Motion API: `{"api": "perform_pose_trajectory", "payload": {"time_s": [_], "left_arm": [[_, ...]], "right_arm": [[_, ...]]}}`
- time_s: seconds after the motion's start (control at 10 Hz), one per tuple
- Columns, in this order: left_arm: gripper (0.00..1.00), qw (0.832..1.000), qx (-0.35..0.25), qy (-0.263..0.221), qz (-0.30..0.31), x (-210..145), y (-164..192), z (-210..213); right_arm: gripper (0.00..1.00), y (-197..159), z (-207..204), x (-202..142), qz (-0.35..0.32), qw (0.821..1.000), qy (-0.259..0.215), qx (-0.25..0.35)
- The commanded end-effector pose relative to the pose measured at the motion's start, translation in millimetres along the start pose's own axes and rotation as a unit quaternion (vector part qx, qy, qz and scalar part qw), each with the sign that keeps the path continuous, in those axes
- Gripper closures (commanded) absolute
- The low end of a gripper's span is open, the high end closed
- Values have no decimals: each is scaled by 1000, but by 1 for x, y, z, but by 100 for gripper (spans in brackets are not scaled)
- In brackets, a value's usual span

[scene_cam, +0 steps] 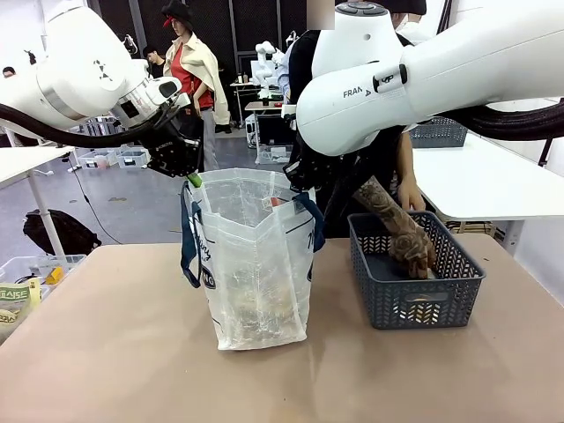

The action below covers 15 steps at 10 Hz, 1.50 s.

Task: Transfer purchased items from the store into the shopping bag.
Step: Move the Reusable shopping bag to the right side of the table.

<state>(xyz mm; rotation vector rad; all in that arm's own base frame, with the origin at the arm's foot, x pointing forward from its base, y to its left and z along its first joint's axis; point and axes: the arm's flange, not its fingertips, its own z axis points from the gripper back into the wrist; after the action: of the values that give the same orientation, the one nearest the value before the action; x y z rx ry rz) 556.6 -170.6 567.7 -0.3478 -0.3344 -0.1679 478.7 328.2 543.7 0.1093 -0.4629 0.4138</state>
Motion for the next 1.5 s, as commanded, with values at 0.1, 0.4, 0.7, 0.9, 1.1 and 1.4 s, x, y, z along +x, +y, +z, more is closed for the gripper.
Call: {"api": "perform_pose_trajectory", "payload": {"time_s": [0.1, 0.4, 0.7, 0.9, 1.1, 1.4], "left_arm": [[100, 1000, 1, -4, 6, -1, 1, 5], [100, 1000, 1, -4, 6, -1, 1, 5], [100, 1000, 1, -4, 6, -1, 1, 5], [100, 1000, 1, -4, 6, -1, 1, 5], [100, 1000, 1, -4, 6, -1, 1, 5], [100, 1000, 1, -4, 6, -1, 1, 5]], "right_arm": [[100, -2, 1, -1, -3, 1000, -2, -1], [100, -2, 1, -1, -3, 1000, -2, -1], [100, -2, 1, -1, -3, 1000, -2, -1], [100, -2, 1, -1, -3, 1000, -2, -1], [100, -2, 1, -1, -3, 1000, -2, -1], [100, -2, 1, -1, -3, 1000, -2, -1]]}}
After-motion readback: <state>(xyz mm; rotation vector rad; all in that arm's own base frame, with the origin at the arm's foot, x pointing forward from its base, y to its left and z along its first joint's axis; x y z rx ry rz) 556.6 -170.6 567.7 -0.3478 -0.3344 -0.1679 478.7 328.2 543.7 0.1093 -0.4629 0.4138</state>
